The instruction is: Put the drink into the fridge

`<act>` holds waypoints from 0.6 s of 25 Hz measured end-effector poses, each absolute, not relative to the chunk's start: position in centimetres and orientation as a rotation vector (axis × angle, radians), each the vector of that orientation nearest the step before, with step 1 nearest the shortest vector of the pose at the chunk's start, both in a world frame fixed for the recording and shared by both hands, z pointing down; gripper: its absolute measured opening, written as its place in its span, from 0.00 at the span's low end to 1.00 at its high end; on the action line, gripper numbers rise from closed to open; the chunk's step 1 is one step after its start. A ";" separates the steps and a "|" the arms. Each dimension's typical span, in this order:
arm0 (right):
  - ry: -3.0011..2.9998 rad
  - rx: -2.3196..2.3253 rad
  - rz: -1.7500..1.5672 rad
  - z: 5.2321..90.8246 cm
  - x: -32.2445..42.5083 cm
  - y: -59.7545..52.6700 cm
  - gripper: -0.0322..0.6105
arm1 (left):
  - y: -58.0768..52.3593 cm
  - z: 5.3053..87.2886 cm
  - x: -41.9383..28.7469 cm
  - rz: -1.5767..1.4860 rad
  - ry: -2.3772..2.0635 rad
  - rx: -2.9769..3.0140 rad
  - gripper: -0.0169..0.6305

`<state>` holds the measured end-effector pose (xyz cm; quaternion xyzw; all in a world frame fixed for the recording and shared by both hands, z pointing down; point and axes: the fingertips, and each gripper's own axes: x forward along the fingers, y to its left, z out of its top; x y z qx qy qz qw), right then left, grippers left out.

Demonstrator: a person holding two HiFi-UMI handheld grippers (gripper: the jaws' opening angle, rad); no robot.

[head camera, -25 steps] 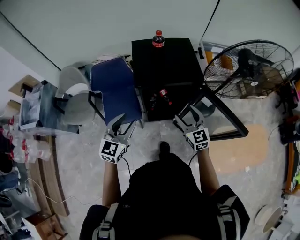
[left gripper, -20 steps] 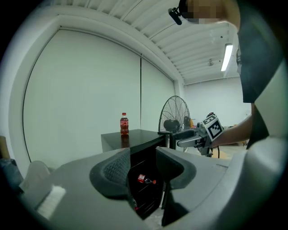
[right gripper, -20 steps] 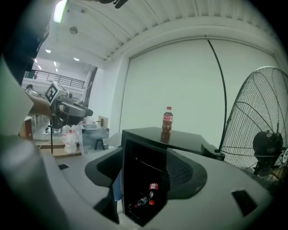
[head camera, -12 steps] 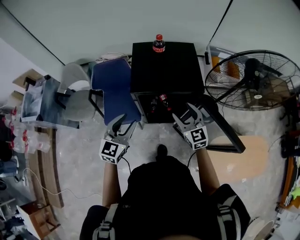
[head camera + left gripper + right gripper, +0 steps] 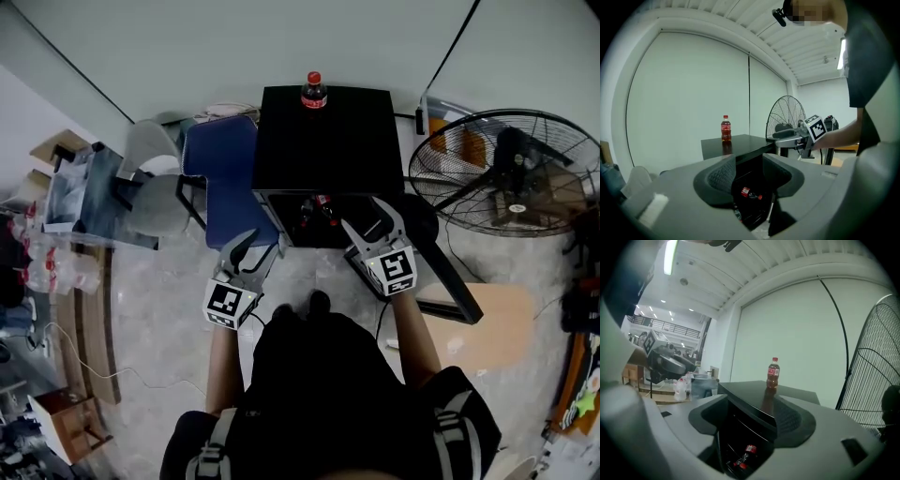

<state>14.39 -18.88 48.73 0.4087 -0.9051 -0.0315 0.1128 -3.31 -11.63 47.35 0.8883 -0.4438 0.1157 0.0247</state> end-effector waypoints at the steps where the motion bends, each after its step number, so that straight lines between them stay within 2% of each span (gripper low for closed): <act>1: -2.662 1.197 -0.103 48.4 14.3 -19.1 0.52 | -11.7 47.4 -3.3 0.359 -1.379 2.747 0.30; 15: -2.690 1.203 -0.188 45.2 12.3 -22.9 0.52 | -13.8 46.7 -4.0 0.361 -1.391 2.755 0.30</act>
